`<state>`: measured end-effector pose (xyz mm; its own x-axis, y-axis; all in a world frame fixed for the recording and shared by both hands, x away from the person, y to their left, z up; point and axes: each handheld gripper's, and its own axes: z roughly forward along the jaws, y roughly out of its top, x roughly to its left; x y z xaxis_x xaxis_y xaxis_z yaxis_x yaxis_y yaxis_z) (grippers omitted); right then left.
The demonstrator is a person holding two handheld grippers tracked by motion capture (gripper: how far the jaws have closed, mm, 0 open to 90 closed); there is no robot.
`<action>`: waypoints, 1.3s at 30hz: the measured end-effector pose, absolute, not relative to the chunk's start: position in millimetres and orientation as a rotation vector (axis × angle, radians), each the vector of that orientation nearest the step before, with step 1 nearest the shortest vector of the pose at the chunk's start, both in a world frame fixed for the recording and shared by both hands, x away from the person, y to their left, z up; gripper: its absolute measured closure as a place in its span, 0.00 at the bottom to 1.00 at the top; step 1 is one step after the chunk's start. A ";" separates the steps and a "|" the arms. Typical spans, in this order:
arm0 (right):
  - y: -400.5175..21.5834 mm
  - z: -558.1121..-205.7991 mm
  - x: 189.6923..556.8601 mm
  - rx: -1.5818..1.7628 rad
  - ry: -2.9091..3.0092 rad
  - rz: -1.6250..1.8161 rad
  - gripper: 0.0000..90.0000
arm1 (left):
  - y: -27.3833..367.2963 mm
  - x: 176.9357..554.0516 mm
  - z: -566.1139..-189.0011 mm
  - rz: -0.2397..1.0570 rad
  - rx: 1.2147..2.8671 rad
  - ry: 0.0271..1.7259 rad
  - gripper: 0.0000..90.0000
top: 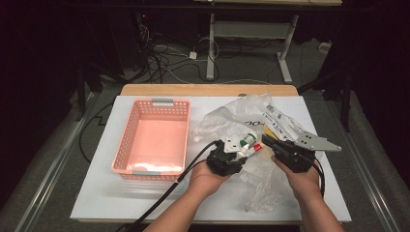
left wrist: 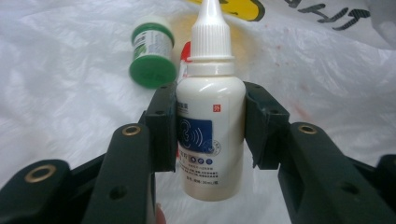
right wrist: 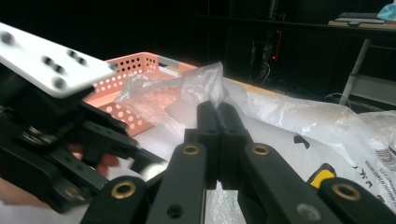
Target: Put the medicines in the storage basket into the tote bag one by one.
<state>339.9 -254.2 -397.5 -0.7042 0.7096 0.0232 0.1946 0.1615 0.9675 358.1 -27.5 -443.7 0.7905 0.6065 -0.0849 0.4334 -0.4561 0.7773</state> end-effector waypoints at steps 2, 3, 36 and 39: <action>-254.9 -398.0 340.7 0.859 2.003 1.568 1.00 | -35.8 361.7 -446.3 0.259 2.109 0.766 0.64; -255.2 -398.2 340.9 0.859 2.002 1.567 1.00 | -39.5 364.1 -447.7 0.240 2.102 0.766 0.64; -261.6 -396.7 340.7 0.869 1.984 1.569 1.00 | -25.6 354.4 -459.6 0.173 2.078 0.732 0.41; -261.4 -396.4 339.9 0.871 1.981 1.567 1.00 | -3.6 345.1 -459.6 0.211 2.065 0.754 0.42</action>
<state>339.9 -261.4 -396.4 -0.6905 0.7228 0.0259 0.1914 0.1481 0.9703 345.1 -3.6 -459.6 0.7994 0.5862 -0.1317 0.4325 -0.4092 0.8034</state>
